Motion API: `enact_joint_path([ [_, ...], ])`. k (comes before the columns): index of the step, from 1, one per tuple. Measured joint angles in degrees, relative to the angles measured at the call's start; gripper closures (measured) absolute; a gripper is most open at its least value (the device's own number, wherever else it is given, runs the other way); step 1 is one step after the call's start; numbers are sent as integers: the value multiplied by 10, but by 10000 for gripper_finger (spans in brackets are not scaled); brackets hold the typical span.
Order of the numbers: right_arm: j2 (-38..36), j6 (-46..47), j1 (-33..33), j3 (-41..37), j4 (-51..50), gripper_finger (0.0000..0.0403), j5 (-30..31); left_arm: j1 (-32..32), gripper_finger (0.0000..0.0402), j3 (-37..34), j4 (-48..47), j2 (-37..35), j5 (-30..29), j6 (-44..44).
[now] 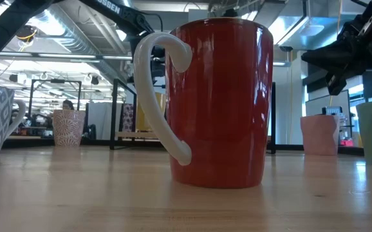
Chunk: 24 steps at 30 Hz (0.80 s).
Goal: Place coffee mugs
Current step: Put the yellow mug on the shelf
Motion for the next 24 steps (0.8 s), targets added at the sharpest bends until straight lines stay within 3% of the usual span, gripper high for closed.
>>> enact_joint_path([
  [24, 0, 17, 0, 0, 0, 402, -22, 0, 358, 0, -17, 2, -4, -2],
])
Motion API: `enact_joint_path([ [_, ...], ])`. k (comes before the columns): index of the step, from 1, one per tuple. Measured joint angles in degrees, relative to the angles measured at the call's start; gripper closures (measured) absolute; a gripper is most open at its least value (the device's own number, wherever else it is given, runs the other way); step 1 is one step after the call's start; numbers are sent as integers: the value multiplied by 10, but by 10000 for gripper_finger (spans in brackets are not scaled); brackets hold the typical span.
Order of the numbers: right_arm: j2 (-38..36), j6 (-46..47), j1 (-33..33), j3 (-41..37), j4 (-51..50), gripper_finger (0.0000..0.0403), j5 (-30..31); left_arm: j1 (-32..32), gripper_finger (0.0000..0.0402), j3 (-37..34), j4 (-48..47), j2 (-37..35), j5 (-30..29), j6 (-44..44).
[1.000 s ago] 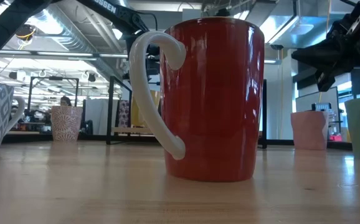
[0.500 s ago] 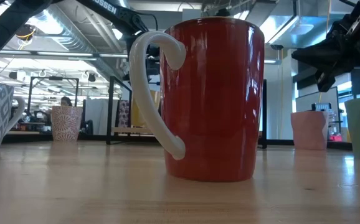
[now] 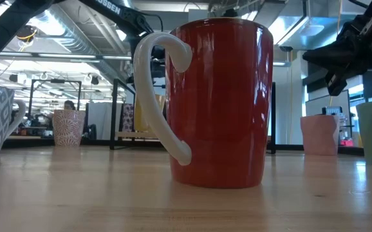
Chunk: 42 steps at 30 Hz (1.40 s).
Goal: Place coffee mugs
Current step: Put the yellow mug on the shelf, then put the red mug on the shelf
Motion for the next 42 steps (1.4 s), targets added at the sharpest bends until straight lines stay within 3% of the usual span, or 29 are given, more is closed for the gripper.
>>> enact_joint_path([
  [8, 0, 0, 0, 0, 1, 402, 1, 0, 311, 0, 0, 0, -31, 4],
  [22, 0, 9, 0, 0, 1, 402, 1, -11, 307, 11, 12, -57, -40, 17],
  [30, 0, 88, 0, 0, 4, 399, 28, -60, 308, 11, 48, -134, 52, 2],
  [35, 0, 93, 0, 0, 11, 341, 30, -139, 309, 11, 57, -167, 69, -21],
  [42, 29, 63, 0, 35, 30, 231, -28, -280, 310, -28, 95, -195, 88, -53],
])
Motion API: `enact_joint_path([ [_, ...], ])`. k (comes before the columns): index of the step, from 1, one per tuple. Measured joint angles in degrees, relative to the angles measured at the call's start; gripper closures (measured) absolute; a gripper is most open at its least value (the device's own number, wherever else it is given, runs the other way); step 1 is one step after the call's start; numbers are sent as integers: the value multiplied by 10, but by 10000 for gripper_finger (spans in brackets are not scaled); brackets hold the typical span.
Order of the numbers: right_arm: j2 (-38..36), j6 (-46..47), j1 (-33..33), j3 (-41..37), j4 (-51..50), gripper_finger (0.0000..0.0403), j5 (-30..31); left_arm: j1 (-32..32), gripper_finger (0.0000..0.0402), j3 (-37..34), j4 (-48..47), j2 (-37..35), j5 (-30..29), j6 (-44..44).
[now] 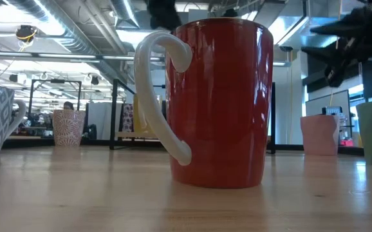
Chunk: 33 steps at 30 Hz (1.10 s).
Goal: Place coffee mugs
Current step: Put the red mug on the shelf
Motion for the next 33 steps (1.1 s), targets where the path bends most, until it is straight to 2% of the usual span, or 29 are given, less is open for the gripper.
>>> enact_joint_path([
  [3, 55, -23, 0, 39, 0, 214, 0, -50, 310, -61, 56, -22, 3, -20],
  [10, 249, -63, 1, 148, -5, 210, -18, -126, 310, -180, 168, -67, -1, -62],
  [15, 406, -64, 1, 230, -27, 210, -51, -155, 310, -207, 174, -71, -9, -56],
  [20, 524, -50, 1, 315, -62, 210, -95, -189, 310, -213, 182, -68, -10, -50],
  [26, 601, -49, 1, 389, -117, 210, -101, -217, 310, -213, 203, -68, -10, -59],
  [33, 609, -55, 50, 397, -145, 210, -69, -235, 296, -213, 245, -64, -22, -122],
])
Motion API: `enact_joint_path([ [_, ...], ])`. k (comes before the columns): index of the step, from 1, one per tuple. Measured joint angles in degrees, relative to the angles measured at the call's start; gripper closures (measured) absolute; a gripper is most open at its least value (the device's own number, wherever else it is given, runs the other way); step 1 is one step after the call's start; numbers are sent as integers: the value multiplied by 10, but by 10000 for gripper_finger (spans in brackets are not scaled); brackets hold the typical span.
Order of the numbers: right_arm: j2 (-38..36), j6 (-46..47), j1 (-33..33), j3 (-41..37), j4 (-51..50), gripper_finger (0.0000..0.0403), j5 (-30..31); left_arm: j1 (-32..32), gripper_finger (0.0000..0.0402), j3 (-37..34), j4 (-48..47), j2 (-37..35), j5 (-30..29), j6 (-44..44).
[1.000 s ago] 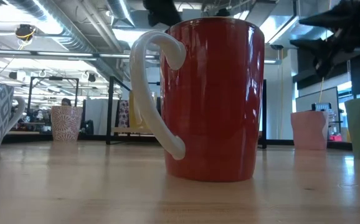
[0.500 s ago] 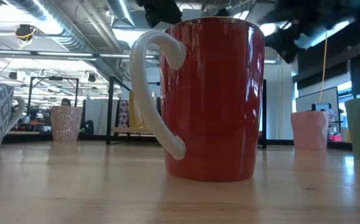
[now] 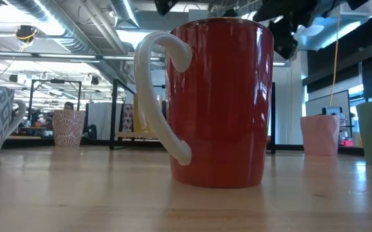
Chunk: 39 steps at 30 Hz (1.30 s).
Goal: Place coffee mugs
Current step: Put the red mug on the shelf
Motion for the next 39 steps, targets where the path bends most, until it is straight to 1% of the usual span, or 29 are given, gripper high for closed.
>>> enact_joint_path([
  [3, -1, -13, 27, 0, -30, 210, 20, -13, 274, -1, -6, 18, -21, -21],
  [7, -1, -13, 57, 0, -68, 210, 43, -42, 250, 0, 5, 42, -16, -47],
  [11, -1, -11, 86, 0, -82, 210, 67, -77, 246, 0, 7, 60, -17, -47],
  [14, -1, -11, 105, 0, -84, 210, 85, -99, 247, 0, 13, 69, -28, -65],
  [16, -2, -11, 114, 0, -84, 210, 88, -110, 248, 0, 14, 77, -36, -80],
  [19, -1, -11, 117, 0, -85, 210, 89, -121, 249, 9, 16, 94, -50, -79],
  [23, -2, 5, 115, 0, -81, 210, 105, -123, 249, 49, 3, 135, -52, -60],
  [26, -1, 7, 115, 0, -81, 210, 113, -118, 249, 99, -55, 179, -51, -37],
  [30, -2, 20, 115, 0, -82, 210, 115, -110, 249, 172, -138, 233, -51, -31],
  [32, -2, 22, 115, 0, -84, 210, 115, -108, 249, 198, -158, 256, -52, -24],
  [35, -2, 27, 115, 0, -85, 210, 115, -107, 249, 217, -162, 278, -49, -5],
  [39, -1, 36, 115, 0, -90, 210, 115, -108, 249, 220, -174, 290, -45, -1],
])
